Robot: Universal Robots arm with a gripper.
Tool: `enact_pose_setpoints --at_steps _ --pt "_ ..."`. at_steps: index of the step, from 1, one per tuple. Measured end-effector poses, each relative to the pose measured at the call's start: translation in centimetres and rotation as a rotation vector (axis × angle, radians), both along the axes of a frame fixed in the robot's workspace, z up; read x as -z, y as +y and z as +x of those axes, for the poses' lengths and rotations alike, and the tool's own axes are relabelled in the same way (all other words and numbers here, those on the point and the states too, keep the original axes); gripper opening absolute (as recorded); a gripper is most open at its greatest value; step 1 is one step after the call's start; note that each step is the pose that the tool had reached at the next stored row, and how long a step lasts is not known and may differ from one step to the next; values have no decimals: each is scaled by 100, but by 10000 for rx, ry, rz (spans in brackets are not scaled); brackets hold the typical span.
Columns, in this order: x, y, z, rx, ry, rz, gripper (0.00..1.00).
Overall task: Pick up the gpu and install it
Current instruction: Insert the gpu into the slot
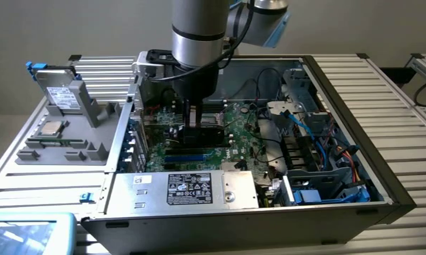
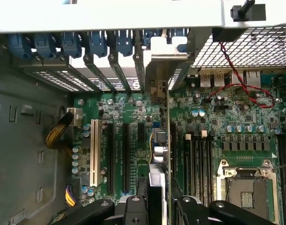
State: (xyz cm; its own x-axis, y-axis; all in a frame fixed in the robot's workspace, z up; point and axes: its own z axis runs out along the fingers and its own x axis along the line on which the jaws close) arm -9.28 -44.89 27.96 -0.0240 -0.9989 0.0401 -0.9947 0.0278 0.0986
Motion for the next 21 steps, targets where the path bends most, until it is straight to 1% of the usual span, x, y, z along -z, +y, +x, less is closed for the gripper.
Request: enact_pose_setpoints --at_steps 1,2,3,5,7,9,11,13,14,18,19,21 --pt "6 0 0 1 51 1 29" --pt "8 -1 -1 1 80 0 29" --pt "10 -2 -2 2 95 0 29" --pt "24 -5 -5 1 96 11 29" --pt "51 -11 -12 1 80 58 29" --pt "68 -18 -18 0 75 88 29" --pt "76 -34 -22 -1 76 104 29" --pt "95 -48 -27 2 70 141 29" --pt "104 -58 -28 0 68 168 29" --pt "139 -84 -34 1 64 224 29" --pt "149 -88 -36 1 64 235 29" --pt "156 -94 -37 0 66 236 29"
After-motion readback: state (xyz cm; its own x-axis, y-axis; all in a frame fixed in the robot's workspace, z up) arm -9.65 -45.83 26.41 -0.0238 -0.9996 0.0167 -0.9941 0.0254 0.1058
